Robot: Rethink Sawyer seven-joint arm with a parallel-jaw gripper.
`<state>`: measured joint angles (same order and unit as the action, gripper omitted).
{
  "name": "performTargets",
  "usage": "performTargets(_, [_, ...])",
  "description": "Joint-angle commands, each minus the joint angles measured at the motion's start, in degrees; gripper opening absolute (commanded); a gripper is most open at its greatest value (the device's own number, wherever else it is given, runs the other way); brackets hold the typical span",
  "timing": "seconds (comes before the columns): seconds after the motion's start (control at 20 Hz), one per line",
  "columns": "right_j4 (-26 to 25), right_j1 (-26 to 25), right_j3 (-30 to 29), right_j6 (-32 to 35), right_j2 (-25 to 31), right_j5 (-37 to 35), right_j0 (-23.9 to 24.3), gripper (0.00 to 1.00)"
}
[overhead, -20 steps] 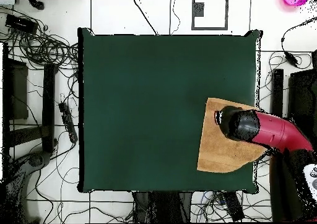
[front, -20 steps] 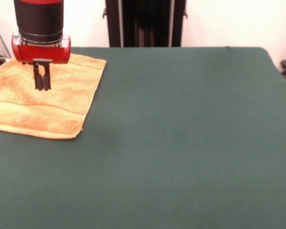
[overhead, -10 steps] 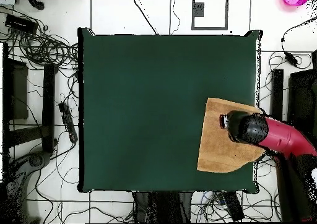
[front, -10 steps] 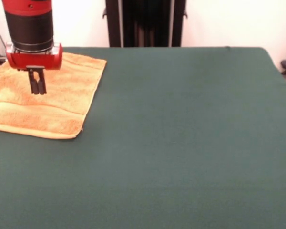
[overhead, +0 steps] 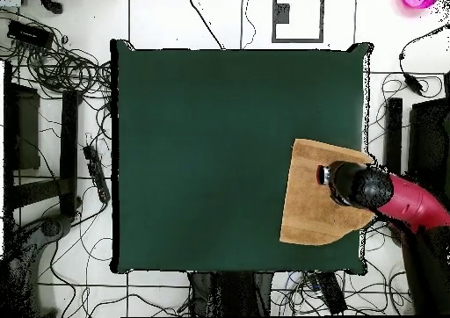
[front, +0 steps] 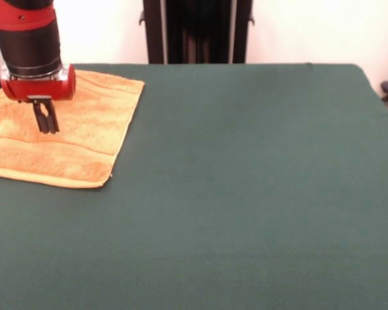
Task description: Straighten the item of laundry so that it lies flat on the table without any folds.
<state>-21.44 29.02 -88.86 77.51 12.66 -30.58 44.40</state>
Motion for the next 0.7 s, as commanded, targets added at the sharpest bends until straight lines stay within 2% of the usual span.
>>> performTargets(0.05, [0.18, -5.92, -4.74, -4.41, 12.60, 2.07, 1.37, 0.00])
performTargets(0.4, [-1.80, -5.47, -6.91, -4.99, 17.53, 3.76, 4.55, 0.00])
performTargets(0.7, [-2.84, -5.07, -7.37, -4.40, 18.18, 2.42, 5.21, 0.00])
